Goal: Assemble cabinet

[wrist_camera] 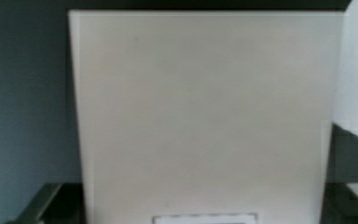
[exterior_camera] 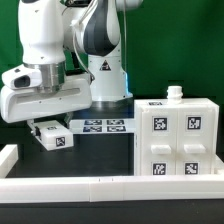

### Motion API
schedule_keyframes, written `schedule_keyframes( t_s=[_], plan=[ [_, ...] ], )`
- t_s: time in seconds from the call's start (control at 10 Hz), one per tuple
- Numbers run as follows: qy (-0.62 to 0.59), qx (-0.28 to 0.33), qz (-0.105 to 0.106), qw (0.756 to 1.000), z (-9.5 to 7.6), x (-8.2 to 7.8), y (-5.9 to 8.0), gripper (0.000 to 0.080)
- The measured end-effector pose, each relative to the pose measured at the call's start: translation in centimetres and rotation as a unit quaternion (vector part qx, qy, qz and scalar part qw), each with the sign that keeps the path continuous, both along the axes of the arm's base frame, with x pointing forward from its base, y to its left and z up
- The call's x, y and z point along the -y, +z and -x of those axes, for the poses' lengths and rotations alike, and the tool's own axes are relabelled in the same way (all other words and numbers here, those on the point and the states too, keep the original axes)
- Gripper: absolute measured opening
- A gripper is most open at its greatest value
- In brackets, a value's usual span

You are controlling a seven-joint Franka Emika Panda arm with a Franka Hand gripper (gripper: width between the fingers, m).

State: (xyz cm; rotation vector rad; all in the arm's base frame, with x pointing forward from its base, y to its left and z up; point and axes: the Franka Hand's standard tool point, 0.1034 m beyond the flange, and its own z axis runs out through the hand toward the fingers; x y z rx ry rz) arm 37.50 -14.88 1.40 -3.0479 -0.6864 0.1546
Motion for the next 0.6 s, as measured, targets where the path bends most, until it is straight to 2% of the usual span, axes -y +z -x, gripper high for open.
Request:
schedule_keyframes(
  t_s=[0.2, 0.4, 0.6],
  plan=[
    [-0.003, 0.008, -0.012, 1.0, -0.9, -1.1, 2.3, 0.056],
    [-0.02, 0.021, -0.022, 0.999, -2.1, -3.0, 5.1, 0.056],
    [-0.015, 0.051, -0.022, 0.998, -4.0, -5.3, 7.8, 0.056]
  ],
)
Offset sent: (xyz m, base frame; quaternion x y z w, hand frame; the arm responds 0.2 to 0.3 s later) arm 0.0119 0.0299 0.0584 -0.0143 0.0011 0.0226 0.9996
